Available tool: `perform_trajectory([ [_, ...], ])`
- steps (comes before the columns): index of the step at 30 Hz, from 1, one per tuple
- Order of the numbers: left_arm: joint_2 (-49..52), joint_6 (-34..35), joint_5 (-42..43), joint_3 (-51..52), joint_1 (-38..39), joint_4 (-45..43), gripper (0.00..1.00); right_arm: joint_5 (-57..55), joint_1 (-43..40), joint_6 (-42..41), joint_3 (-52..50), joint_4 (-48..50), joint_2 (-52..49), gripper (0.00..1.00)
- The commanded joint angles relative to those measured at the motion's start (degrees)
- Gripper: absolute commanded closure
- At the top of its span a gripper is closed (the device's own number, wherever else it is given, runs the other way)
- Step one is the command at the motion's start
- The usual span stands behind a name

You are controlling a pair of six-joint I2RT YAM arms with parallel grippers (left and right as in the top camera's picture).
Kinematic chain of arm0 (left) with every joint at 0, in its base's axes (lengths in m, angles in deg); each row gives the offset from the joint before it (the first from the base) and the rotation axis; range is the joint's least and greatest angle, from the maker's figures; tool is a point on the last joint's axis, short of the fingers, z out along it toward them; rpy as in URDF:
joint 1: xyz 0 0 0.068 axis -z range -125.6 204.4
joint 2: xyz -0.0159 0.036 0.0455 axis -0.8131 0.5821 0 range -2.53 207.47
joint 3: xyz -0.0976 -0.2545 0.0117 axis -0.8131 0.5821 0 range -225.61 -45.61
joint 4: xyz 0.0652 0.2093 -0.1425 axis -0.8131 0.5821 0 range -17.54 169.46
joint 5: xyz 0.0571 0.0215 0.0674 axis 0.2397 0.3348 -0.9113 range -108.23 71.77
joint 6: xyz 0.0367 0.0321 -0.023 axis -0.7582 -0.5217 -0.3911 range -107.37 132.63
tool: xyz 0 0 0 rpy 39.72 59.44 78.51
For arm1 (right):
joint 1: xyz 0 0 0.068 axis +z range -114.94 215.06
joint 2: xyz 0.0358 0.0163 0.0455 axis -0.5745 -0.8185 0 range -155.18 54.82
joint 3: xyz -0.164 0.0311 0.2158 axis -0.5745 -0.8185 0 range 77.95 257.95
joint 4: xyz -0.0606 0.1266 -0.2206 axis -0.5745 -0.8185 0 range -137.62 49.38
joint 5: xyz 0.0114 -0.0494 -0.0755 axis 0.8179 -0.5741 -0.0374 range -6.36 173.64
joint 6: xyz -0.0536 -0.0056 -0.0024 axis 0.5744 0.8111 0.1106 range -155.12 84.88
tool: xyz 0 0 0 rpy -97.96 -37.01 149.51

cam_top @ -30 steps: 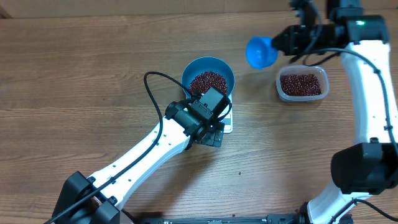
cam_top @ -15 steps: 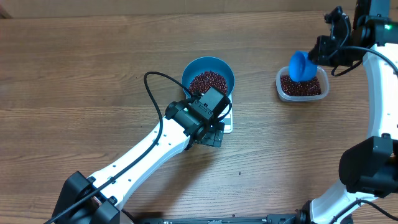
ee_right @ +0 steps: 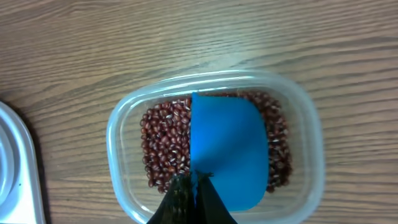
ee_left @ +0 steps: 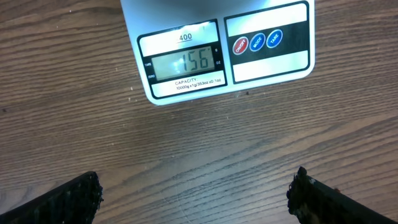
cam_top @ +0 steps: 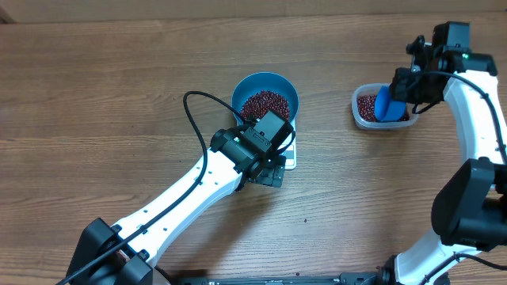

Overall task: Scoop item into bowl and weigh 150g on scale
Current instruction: 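Move the scoop back to the bean tub with the right gripper, then dig the scoop into the red beans again with the right gripper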

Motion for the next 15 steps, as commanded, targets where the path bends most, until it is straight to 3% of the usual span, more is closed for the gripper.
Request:
perform_trajectory([
  [1,-0.39,1.20,-0.96,0.37,-0.26,0.00,0.01,-0.79,1.84,-1.86,-2.78,1.25,0.98,0.96],
  [15,-0.39,1.20,-0.96,0.37,-0.26,0.00,0.00,0.98,1.42,-1.84,2.58,-2.67,1.01,0.96],
])
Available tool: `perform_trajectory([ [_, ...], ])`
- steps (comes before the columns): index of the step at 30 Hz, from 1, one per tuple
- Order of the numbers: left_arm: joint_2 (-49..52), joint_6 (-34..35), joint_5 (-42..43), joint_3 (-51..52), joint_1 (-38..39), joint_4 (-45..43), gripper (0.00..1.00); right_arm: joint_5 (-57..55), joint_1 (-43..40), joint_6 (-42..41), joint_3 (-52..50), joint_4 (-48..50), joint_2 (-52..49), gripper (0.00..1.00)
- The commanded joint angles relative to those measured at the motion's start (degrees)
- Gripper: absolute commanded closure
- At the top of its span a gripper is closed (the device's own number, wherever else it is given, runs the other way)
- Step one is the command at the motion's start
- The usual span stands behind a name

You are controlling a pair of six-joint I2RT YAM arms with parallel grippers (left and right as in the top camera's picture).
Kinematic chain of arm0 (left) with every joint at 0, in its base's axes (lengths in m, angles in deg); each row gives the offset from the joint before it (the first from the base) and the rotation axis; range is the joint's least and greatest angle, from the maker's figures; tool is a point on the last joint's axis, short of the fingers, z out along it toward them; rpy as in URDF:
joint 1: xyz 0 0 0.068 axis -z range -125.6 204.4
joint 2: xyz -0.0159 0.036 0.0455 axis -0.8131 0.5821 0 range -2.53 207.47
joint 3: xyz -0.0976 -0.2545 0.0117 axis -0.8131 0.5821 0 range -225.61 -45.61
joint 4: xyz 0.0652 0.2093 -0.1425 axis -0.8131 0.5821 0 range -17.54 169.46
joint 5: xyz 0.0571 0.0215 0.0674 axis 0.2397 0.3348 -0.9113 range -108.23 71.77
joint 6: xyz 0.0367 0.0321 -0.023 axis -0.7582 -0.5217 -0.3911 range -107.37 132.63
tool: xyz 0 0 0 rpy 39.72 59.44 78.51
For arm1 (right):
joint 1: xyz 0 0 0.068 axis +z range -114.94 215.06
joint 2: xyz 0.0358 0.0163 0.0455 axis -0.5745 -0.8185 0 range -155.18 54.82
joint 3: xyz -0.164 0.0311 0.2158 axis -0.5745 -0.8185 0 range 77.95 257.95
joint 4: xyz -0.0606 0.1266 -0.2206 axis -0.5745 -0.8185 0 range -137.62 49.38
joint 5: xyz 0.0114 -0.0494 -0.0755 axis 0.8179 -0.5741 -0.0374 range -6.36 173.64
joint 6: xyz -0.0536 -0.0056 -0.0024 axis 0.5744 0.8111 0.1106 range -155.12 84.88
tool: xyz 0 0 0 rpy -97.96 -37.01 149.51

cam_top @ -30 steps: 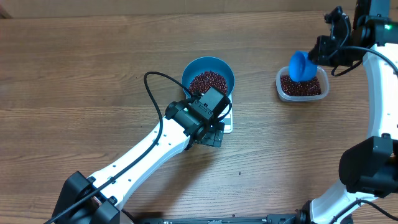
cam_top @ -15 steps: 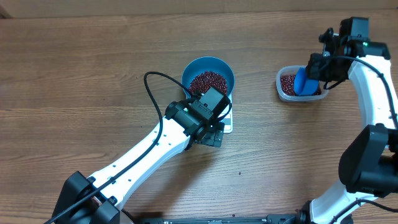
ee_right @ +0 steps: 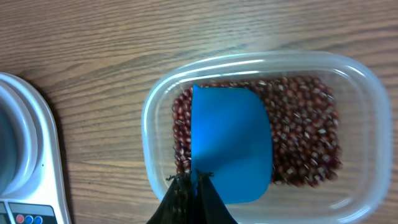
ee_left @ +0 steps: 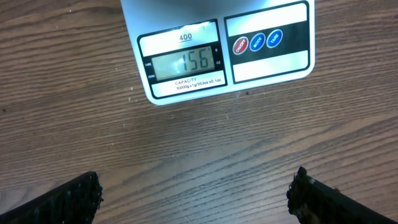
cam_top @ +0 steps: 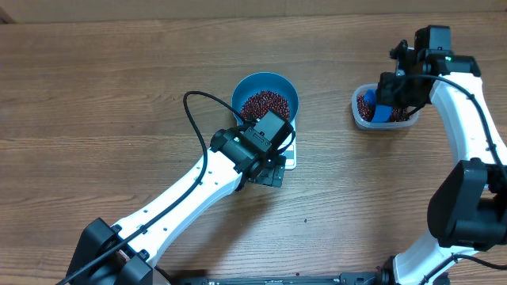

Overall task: Scoop item into bowl and weigh 150g on scale
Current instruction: 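Dig the scoop into the red beans again with the right gripper, then carry the scoop over the teal bowl and tilt to pour, right gripper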

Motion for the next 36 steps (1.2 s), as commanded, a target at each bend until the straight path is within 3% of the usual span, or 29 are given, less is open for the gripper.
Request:
perform_trajectory([
  [1,-0.39,1.22,-0.96,0.37,-0.26,-0.02,0.01,-1.42,-2.08,-0.48,4.70,-2.01,0.44,0.96],
  [10,-0.39,1.22,-0.96,0.37,-0.26,-0.04,0.00,-1.49,-3.39,-0.46,13.42,-8.22,0.44,0.96],
  [23,-0.39,1.22,-0.96,0.37,-0.26,-0.04,0.00,33.57,-2.62,-0.46,17.44,-9.68,0.44,0.96],
  [32,-0.39,1.22,-0.96,0.37,-0.26,-0.02,0.00,33.22,3.87,-0.57,17.55,-4.98,0.48,0.96],
  [36,-0.39,1.22,-0.96,0.37,-0.26,-0.02,0.00,24.26,9.55,-2.16,19.67,-3.76,0.52,0.96],
])
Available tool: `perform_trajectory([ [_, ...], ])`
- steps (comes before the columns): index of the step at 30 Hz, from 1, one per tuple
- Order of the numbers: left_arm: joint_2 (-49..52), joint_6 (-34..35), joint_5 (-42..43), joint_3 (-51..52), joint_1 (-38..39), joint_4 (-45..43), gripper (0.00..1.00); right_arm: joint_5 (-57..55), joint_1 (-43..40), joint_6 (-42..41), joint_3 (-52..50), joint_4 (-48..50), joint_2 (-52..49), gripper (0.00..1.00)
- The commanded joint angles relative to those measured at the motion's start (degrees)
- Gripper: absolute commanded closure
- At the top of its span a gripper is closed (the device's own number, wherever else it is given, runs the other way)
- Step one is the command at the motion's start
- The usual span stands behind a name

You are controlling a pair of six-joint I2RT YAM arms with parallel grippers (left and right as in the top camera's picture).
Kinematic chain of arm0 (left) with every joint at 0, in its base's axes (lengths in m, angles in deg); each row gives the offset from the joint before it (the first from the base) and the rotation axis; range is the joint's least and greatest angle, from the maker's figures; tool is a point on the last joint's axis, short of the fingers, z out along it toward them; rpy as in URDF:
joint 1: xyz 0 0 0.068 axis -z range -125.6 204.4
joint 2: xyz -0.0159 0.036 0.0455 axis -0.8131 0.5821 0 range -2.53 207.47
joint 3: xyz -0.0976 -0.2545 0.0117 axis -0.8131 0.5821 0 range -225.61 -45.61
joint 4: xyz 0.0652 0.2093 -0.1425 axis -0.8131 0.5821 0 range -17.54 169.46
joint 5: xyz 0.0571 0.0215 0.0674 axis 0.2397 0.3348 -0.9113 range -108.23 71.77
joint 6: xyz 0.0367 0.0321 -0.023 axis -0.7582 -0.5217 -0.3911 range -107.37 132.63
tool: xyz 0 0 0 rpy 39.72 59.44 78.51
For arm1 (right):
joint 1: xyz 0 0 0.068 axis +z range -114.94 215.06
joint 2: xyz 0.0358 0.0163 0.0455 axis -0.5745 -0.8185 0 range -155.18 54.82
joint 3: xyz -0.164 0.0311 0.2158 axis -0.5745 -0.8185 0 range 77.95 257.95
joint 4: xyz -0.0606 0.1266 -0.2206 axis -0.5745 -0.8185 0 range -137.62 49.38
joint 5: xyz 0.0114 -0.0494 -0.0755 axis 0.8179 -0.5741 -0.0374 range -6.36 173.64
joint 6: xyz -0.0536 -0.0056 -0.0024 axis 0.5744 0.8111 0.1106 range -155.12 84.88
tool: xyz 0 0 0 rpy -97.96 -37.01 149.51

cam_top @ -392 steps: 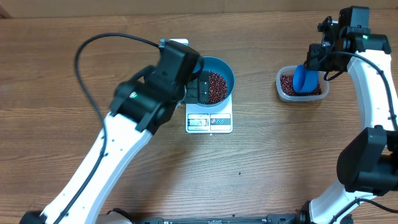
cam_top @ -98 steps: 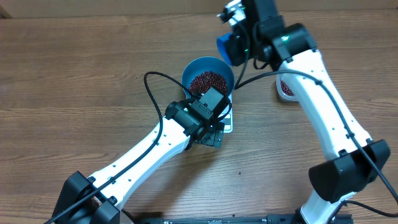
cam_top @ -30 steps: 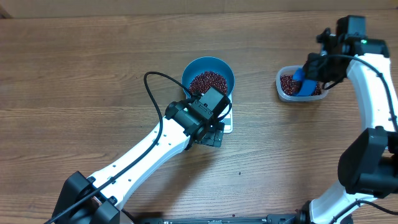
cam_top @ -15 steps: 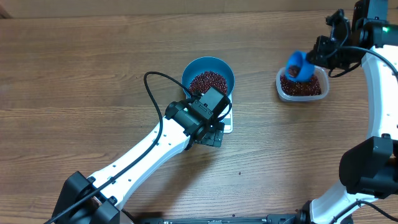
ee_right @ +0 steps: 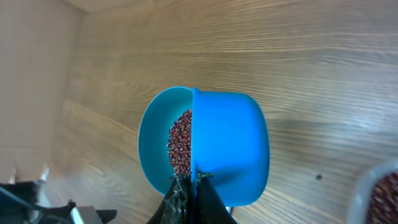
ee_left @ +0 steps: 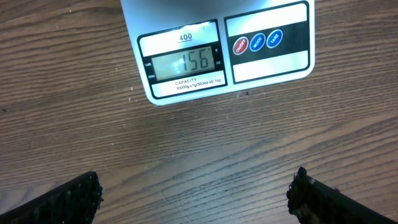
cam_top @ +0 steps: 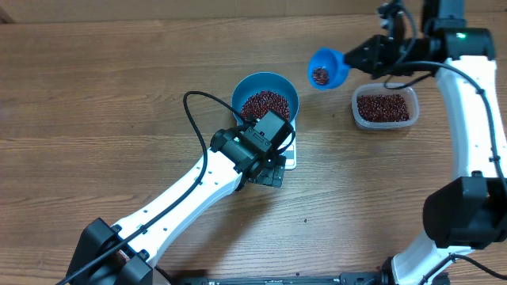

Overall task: Scoop item into bowl and weigh 150g on scale
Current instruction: 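Carry the scoop over the teal bowl and tilt to pour, right gripper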

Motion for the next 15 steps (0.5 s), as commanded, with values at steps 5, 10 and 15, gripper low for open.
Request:
perform_trajectory([
  [5,-0.39,1.20,-0.96,0.37,-0.26,-0.04,0.01,-21.64,13.60,2.82,5.90,1.66,0.59,0.96],
  [10,-0.39,1.20,-0.96,0.37,-0.26,-0.02,0.00,-31.85,19.87,8.90,5.79,1.36,0.59,0.96],
  [15,-0.39,1.20,-0.96,0.37,-0.26,-0.02,0.00,-37.20,23.34,10.19,5.79,1.88,0.59,0.96],
])
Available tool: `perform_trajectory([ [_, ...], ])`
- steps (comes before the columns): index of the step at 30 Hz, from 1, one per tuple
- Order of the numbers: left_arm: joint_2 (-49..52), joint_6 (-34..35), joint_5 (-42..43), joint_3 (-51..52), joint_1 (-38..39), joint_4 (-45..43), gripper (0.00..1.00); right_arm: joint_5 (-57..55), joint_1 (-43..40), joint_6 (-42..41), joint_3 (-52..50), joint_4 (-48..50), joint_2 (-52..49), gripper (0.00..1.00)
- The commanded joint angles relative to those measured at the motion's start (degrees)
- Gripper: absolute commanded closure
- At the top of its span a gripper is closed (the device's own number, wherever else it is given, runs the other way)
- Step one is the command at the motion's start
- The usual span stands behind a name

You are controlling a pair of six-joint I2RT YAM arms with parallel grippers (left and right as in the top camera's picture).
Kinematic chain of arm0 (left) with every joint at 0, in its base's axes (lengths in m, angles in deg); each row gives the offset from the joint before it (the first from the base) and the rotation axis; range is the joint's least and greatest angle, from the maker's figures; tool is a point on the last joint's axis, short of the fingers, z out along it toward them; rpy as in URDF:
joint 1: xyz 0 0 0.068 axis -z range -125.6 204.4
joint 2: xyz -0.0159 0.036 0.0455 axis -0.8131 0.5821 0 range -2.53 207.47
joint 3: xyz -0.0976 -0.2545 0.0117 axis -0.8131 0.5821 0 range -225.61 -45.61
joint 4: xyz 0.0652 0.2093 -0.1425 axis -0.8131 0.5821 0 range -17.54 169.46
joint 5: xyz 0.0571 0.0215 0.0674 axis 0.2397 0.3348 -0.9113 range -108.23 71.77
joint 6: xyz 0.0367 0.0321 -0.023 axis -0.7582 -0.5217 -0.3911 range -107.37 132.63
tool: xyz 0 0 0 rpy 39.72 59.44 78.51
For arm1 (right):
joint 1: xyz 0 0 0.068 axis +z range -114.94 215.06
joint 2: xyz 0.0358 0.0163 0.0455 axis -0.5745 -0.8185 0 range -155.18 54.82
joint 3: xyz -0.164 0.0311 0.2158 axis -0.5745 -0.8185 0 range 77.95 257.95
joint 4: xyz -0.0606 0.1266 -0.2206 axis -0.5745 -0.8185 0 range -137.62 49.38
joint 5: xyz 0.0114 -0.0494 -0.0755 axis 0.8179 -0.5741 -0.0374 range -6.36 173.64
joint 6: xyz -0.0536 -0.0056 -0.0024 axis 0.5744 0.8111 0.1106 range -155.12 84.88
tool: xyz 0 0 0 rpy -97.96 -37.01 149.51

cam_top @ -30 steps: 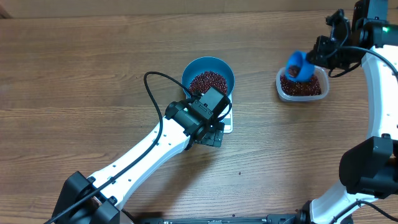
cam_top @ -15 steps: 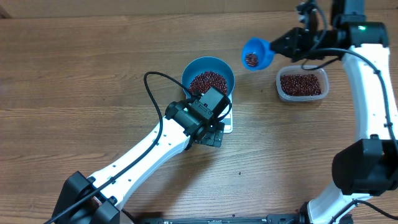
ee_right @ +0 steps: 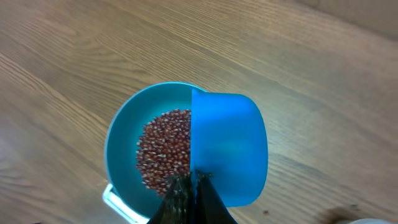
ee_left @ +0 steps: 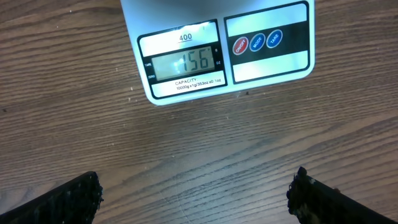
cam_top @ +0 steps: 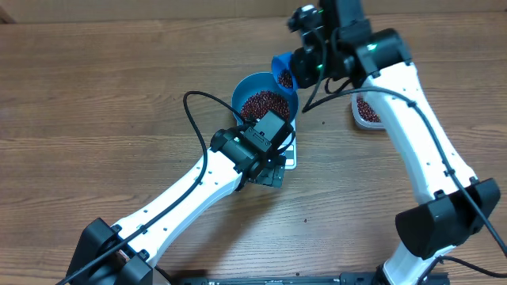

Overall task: Scoop item into bowl and weigh 150g on scale
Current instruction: 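Carry the scoop over the teal bowl and tilt to pour, right gripper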

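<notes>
A blue bowl (cam_top: 240,85) of red beans (cam_top: 264,103) stands on the white scale (ee_left: 267,43), whose display (ee_left: 183,64) reads 156. My right gripper (ee_right: 191,185) is shut on the handle of the blue scoop (ee_right: 229,155), which hangs over the bowl's right rim (ee_right: 115,144). In the overhead view the scoop (cam_top: 283,73) shows some beans inside. My left gripper (ee_left: 196,198) is open over bare wood just in front of the scale, with nothing between its fingers (ee_left: 74,196).
A clear plastic container (cam_top: 364,112) of red beans stands right of the bowl, partly covered by my right arm (cam_top: 412,119). My left arm (cam_top: 182,198) stretches from the front left to the scale. A black cable (cam_top: 198,119) loops left of the bowl.
My right gripper has carried the scoop leftward, from the gap between container and bowl to the bowl's right rim. The left gripper and the 156 reading are unchanged.
The scoop was down in the bean container at the two oldest moments, shifted a little between them. Then it was lifted with beans in it, between container and bowl. Now it is at the bowl's rim. The scale has read 156 throughout.
</notes>
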Motion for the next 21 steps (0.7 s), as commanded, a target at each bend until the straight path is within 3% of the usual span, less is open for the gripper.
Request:
perform_trajectory([
  [1,-0.39,1.20,-0.96,0.37,-0.26,-0.02,0.01,-7.32,1.07,2.51,1.46,0.61,0.59,0.96],
  [9,-0.39,1.20,-0.96,0.37,-0.26,-0.02,0.00,-6.34,1.25,2.56,1.42,1.07,0.59,0.96],
  [13,-0.39,1.20,-0.96,0.37,-0.26,-0.02,0.00,-3.96,1.90,8.35,1.42,-0.63,0.59,0.96],
  [16,-0.39,1.20,-0.96,0.37,-0.26,-0.02,0.00,-6.91,1.90,5.68,1.42,0.42,0.59,0.96],
  [21,-0.39,1.20,-0.96,0.37,-0.26,-0.02,0.01,0.35,2.43,9.25,1.42,-0.55,0.59,0.96],
])
